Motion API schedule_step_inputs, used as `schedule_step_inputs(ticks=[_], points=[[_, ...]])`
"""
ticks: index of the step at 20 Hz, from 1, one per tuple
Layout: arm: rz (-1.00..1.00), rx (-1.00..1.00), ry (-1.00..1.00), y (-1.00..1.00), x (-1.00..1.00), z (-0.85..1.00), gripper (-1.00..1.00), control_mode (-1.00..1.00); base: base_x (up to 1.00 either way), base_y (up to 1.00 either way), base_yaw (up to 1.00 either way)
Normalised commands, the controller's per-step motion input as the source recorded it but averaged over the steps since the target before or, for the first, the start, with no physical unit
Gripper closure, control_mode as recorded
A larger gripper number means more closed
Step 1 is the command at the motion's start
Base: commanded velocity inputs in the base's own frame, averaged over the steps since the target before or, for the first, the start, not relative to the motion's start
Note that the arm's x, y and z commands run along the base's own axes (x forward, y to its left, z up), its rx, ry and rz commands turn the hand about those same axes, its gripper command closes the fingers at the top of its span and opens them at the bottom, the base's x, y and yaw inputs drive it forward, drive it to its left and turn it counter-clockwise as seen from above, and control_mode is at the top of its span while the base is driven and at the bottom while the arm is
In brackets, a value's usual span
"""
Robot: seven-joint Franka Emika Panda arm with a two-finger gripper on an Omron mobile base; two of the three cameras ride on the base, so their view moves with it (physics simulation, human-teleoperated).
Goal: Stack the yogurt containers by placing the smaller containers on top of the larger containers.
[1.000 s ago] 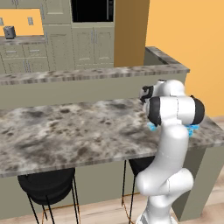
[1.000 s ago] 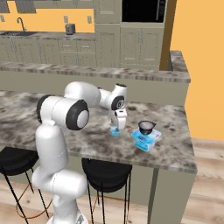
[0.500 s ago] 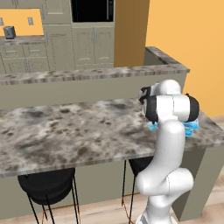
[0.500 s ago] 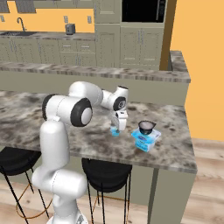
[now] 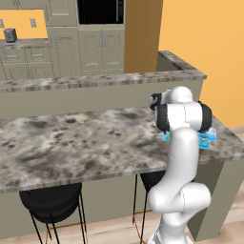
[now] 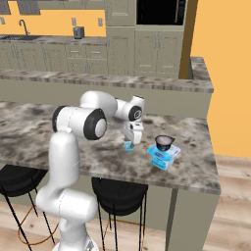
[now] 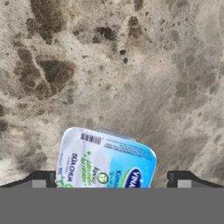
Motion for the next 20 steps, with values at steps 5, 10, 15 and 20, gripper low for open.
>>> schedule_step_inputs(ticks=[5,10,15,20], points=[[0.00,0.00,0.08,0.00,0.00,0.00,-1.00,-1.00,0.00,0.00,0.00],[0.00,0.01,0.04,0.00,-0.03,-0.33,-1.00,-1.00,0.00,0.00,0.00],[-0.01,0.01,-0.12,0.00,-0.17,-0.71,-1.00,-1.00,0.00,0.00,0.00],[-0.02,0.00,-0.07,0.00,-0.04,-0.43,1.00,-1.00,0.00,0.00,0.00]])
